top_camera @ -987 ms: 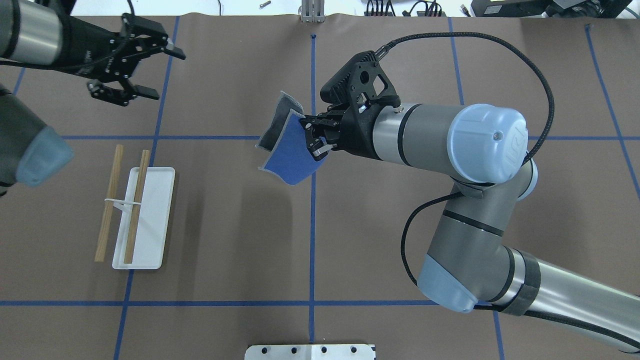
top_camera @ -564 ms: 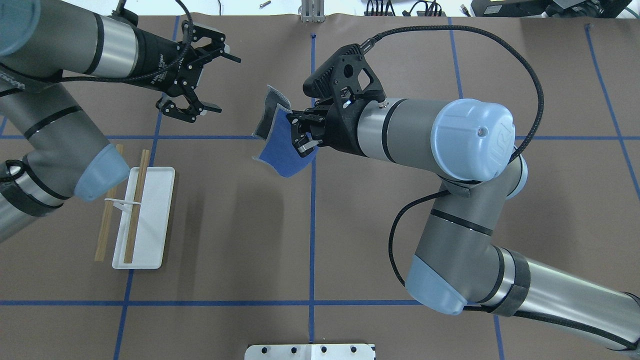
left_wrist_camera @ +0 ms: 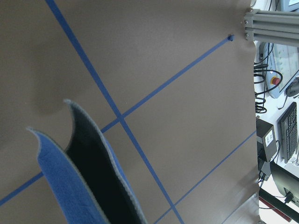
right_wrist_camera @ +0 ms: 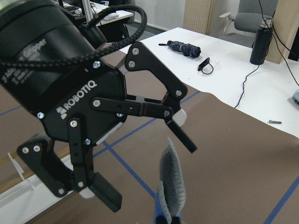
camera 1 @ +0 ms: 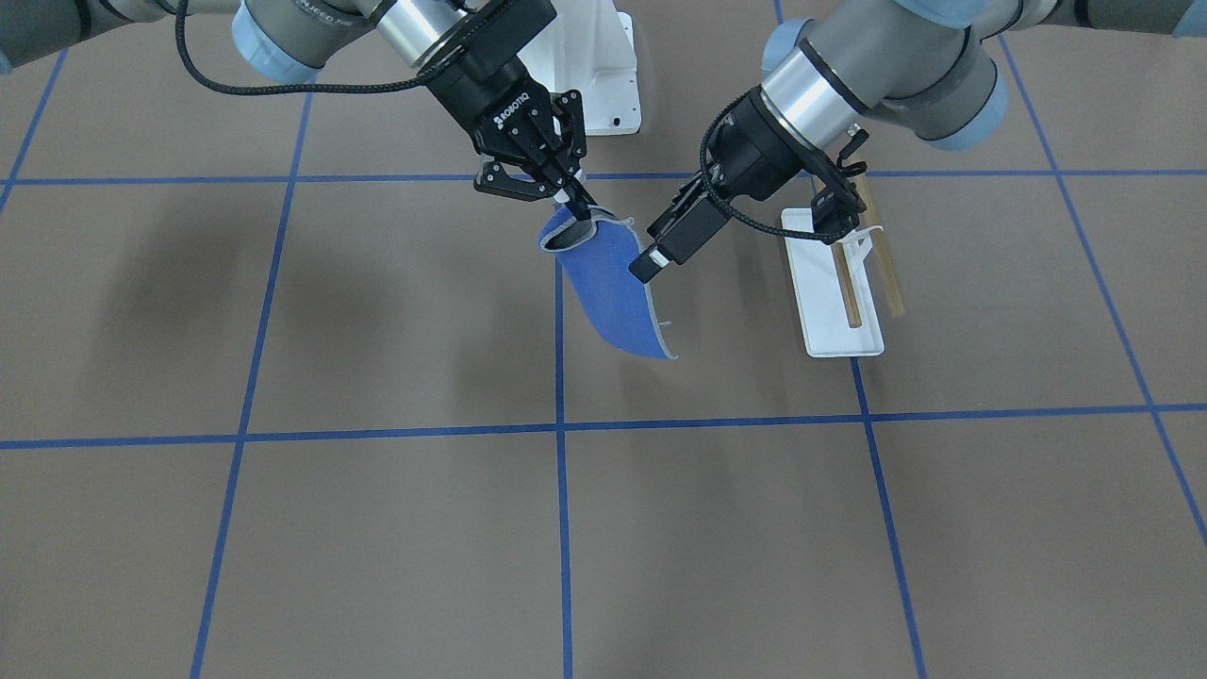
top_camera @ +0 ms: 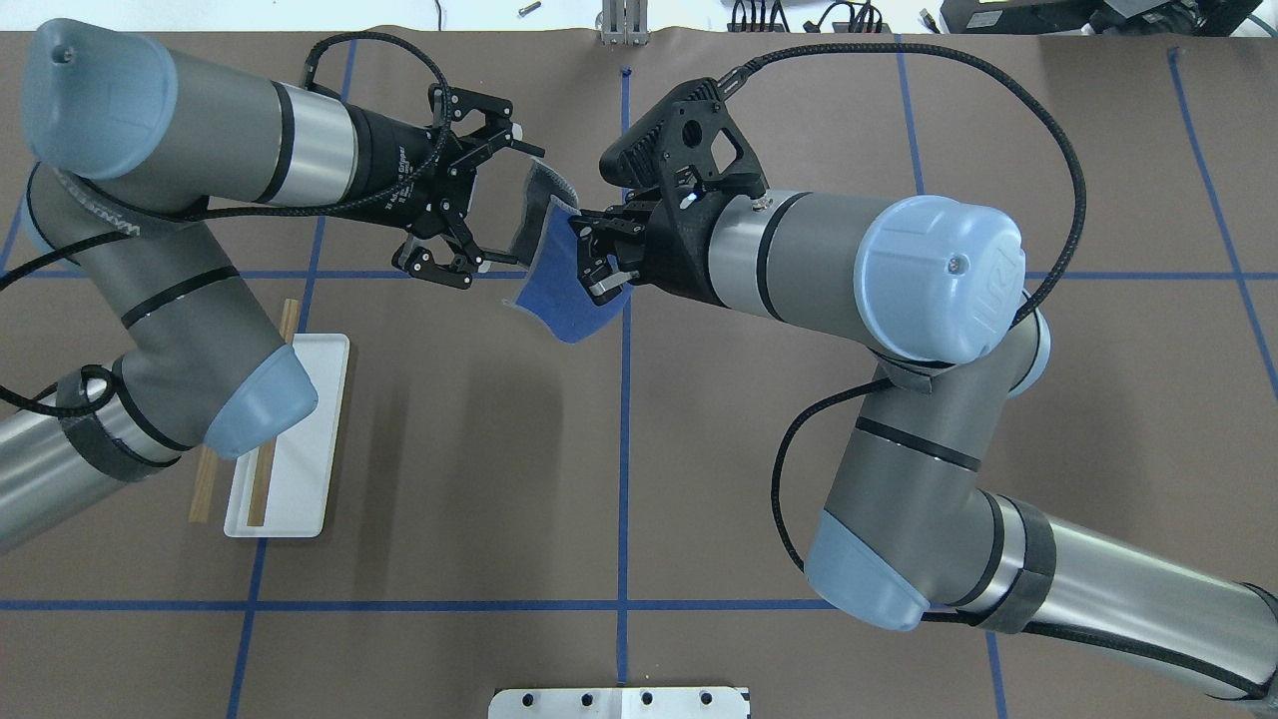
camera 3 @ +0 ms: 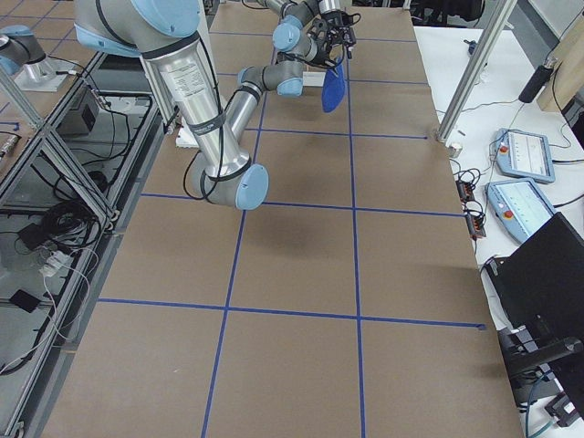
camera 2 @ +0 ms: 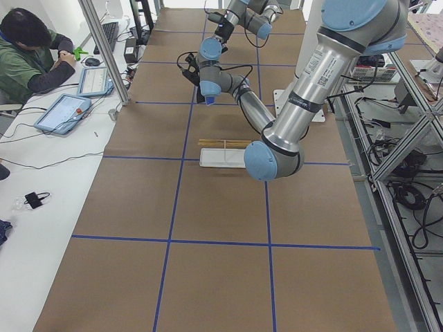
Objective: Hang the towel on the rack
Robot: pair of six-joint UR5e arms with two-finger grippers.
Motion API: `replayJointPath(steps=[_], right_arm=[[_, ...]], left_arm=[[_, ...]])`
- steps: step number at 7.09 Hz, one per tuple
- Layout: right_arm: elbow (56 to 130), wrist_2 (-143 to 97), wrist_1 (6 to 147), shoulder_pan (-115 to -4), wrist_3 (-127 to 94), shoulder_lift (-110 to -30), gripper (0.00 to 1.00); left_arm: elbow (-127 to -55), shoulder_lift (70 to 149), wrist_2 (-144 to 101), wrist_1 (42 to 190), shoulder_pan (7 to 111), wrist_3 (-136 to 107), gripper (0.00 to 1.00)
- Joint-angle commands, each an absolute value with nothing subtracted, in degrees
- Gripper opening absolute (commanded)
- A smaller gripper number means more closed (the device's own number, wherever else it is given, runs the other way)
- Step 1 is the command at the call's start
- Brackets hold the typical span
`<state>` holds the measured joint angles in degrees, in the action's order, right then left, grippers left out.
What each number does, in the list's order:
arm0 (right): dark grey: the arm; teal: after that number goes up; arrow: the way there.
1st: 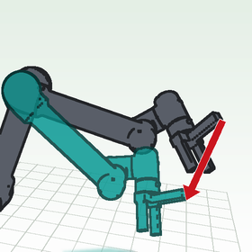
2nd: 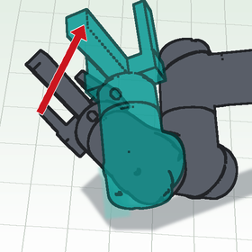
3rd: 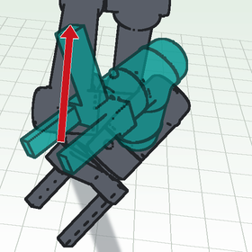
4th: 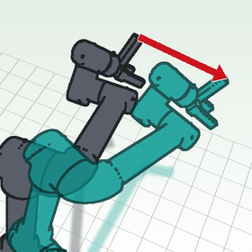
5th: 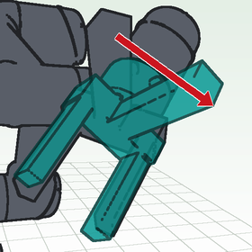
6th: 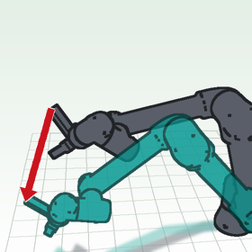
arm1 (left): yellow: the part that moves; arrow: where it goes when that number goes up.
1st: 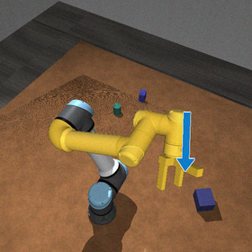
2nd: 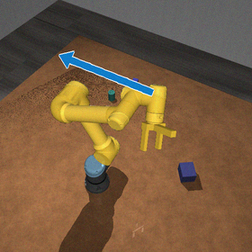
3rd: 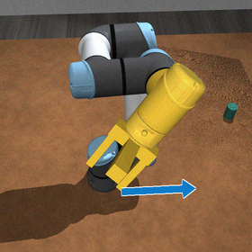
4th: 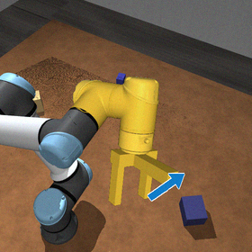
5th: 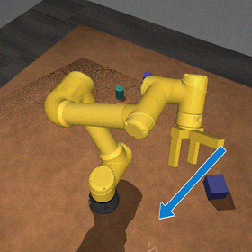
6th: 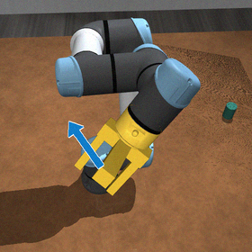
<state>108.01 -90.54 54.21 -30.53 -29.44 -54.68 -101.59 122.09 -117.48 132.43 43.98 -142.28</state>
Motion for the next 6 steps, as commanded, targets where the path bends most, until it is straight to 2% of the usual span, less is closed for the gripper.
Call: replayJointPath(steps=[1, 2, 3, 5, 6], right_arm=[[108.02, -89.30, 54.14, -30.32, -29.44, -54.67, 0.00], [108.02, -89.04, 54.14, -30.24, -29.44, -54.67, 0.00], [108.02, -89.03, 54.14, -30.15, -29.44, -54.67, 0.00], [108.10, -89.03, 54.05, -30.06, -29.44, -54.67, 0.00], [108.11, -89.03, 54.05, -30.06, -29.44, -54.67, 0.00]], left_arm=[[-101.78, 122.17, -117.07, 132.54, 42.02, -143.69, 0.98], [-101.78, 122.78, -116.03, 132.54, 41.58, -144.75, 0.98], [-101.86, 122.96, -114.62, 132.71, 41.22, -145.28, 0.89], [-101.95, 122.87, -114.52, 133.33, 41.22, -145.28, 0.36], [-102.04, 122.87, -114.52, 133.33, 41.22, -145.20, 0.14]])
